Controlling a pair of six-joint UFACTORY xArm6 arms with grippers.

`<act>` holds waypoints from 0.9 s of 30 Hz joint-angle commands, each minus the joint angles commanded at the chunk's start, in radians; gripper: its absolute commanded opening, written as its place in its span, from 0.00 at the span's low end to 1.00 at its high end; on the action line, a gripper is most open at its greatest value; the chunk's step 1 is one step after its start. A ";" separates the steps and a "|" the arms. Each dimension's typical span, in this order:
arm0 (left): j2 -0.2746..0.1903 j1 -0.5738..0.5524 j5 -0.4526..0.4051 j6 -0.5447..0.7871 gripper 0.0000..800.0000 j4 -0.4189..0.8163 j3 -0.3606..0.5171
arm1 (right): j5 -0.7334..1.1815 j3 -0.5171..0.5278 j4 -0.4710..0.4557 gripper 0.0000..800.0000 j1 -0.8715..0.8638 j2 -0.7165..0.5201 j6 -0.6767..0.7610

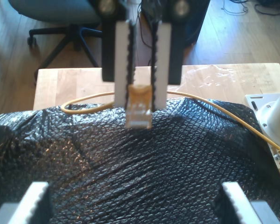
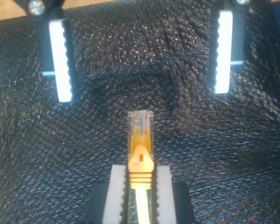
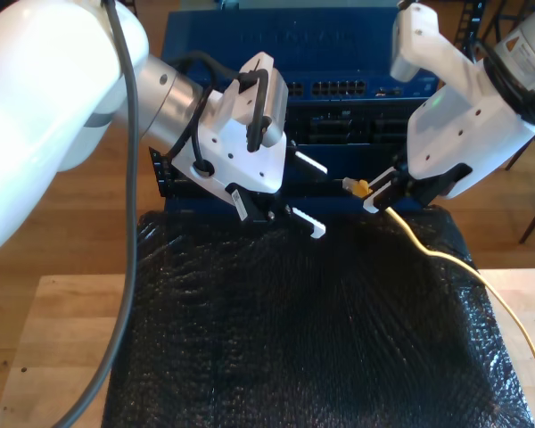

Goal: Grab the cable and plug it in

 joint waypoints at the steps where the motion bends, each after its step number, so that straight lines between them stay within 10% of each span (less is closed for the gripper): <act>1: 0.000 0.000 0.000 0.000 1.00 0.000 0.000 | 0.000 0.000 0.006 0.01 0.002 0.002 0.000; 27: -0.009 0.000 0.014 -0.002 1.00 0.000 0.000 | -0.023 -0.044 0.037 0.01 0.049 0.092 -0.023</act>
